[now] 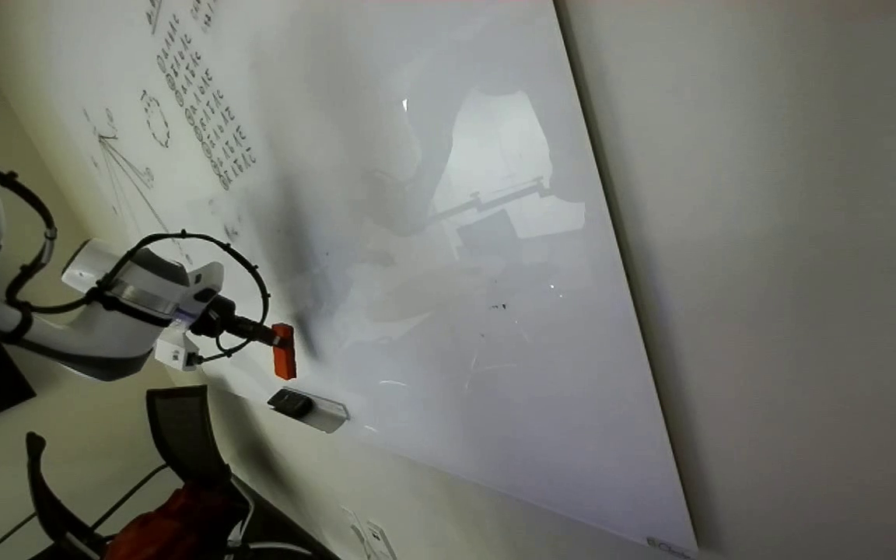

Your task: Use the orange eraser to clean the "ABCDE" off the whiteboard

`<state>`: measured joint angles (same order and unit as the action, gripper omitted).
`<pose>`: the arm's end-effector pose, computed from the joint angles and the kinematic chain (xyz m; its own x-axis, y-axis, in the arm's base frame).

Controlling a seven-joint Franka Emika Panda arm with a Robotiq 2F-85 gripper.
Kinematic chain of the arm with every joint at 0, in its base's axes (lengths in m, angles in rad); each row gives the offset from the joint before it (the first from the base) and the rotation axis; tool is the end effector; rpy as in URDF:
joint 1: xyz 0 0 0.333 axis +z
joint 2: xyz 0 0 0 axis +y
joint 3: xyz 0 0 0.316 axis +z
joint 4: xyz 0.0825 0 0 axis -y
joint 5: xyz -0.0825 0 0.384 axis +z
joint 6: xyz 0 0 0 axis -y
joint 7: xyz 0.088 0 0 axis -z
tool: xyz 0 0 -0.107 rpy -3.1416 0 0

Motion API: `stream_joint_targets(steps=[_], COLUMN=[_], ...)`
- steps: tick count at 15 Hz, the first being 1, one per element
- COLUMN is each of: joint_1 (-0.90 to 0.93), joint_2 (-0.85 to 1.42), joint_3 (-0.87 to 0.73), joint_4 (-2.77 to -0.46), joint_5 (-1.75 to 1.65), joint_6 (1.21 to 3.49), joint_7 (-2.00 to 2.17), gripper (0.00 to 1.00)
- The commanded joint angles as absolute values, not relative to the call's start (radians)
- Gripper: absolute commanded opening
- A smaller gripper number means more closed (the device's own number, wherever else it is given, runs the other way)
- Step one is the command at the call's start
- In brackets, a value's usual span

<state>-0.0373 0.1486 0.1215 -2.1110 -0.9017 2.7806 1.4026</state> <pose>0.5912 0.0831 0.3921 0.6376 -0.4488 0.6262 -0.4787 -0.8676 -0.1344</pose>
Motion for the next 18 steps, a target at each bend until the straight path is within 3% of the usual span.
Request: stream_joint_targets(steps=[1, 18], joint_1=[-0.007, 0.059], joint_2=[0.219, 0.368], joint_3=[0.109, 0.092], joint_4=[-2.028, -1.981], joint_5=[-1.010, -1.335], joint_6=[2.728, 2.677], joint_7=[1.443, 1.788], gripper=[0.28, 0.28])
